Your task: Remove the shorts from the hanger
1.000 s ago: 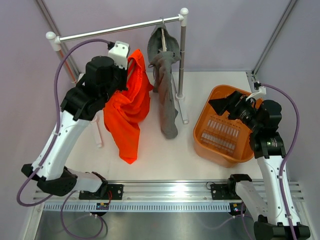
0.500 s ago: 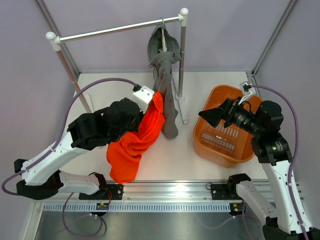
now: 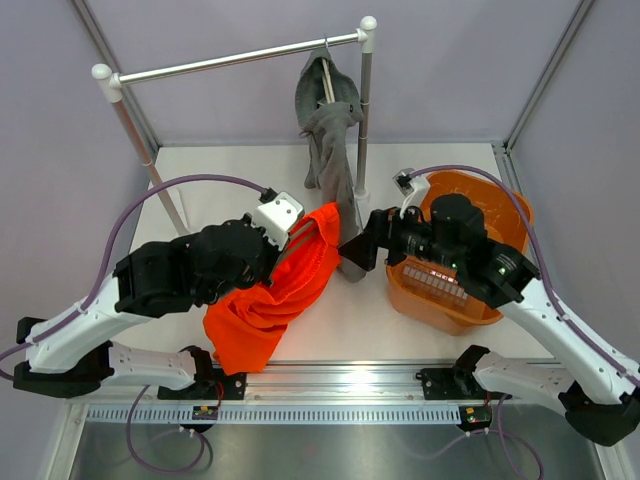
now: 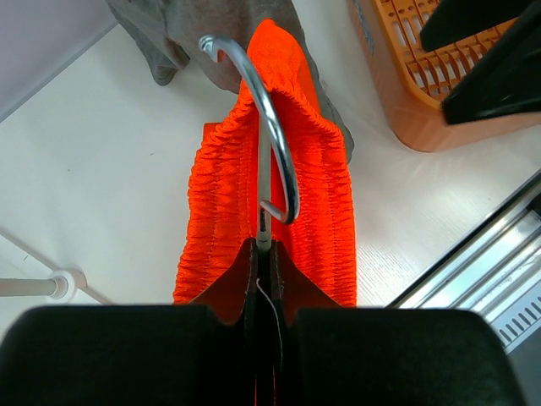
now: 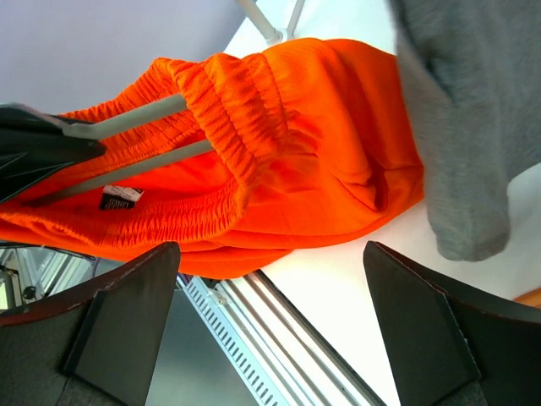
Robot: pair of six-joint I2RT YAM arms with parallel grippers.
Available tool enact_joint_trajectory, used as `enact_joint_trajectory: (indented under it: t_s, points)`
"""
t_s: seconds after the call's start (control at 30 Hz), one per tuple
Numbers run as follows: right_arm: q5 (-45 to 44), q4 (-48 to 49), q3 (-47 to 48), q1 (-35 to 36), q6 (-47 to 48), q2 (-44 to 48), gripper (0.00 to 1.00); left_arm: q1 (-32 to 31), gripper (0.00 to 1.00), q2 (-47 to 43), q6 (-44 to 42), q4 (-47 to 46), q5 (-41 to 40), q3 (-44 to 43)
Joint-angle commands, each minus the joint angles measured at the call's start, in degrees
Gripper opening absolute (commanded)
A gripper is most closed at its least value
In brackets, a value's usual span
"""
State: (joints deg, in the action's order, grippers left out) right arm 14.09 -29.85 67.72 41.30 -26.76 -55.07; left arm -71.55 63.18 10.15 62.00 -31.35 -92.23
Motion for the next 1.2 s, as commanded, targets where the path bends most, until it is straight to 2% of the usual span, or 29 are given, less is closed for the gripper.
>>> enact_joint_trajectory:
  t_s: [0.0,0.2,0.3,0.77,0.87,0.9,1.0,1.03,1.13,1.17]
  points:
    - [-10.7,1.3,4.2,4.4,-0.4,-2.6,0.99,-0.5,0.00,-0.8,-0.6,-5.7,2.0,-0.8]
    - [-15.8,1.9,7.4,8.4,-1.0,-7.4,0.84,-0.5,0.00,-1.3,-1.4,-6.5,3.3,-1.3]
    - [-16.8,2.9,8.1,9.5,-1.2,-8.8,0.83,-0.5,0.00,-0.9,-1.6,-6.4,3.4,-1.6]
    - [-21.8,0.1,13.8,12.8,-0.8,-14.4,0.64,-0.5,0.00,-0.4,-2.2,-6.8,4.3,-3.0]
    - [-22.9,-0.4,14.1,12.8,-1.0,-14.5,0.54,-0.5,0.00,-0.2,-2.3,-6.7,4.5,-3.4]
    - [-23.1,-0.7,14.1,12.8,-1.0,-14.5,0.46,-0.5,0.00,-0.1,-2.3,-6.6,4.6,-3.6]
    - [-23.5,-1.1,14.7,12.8,-0.8,-15.1,0.32,-0.5,0.00,-0.2,-2.3,-6.5,5.0,-4.0]
    - [-23.7,-1.4,15.0,12.8,-0.9,-15.3,0.21,-0.5,0.00,-0.2,-2.4,-6.2,5.1,-4.4]
    - [-24.5,-2.0,15.5,12.8,-0.8,-15.8,0.05,-0.5,0.00,-0.2,-2.3,-5.6,5.3,-4.9]
    - [-24.7,-2.1,15.8,12.8,-0.7,-15.9,0.04,-0.5,0.00,-0.2,-2.3,-5.3,5.3,-5.2]
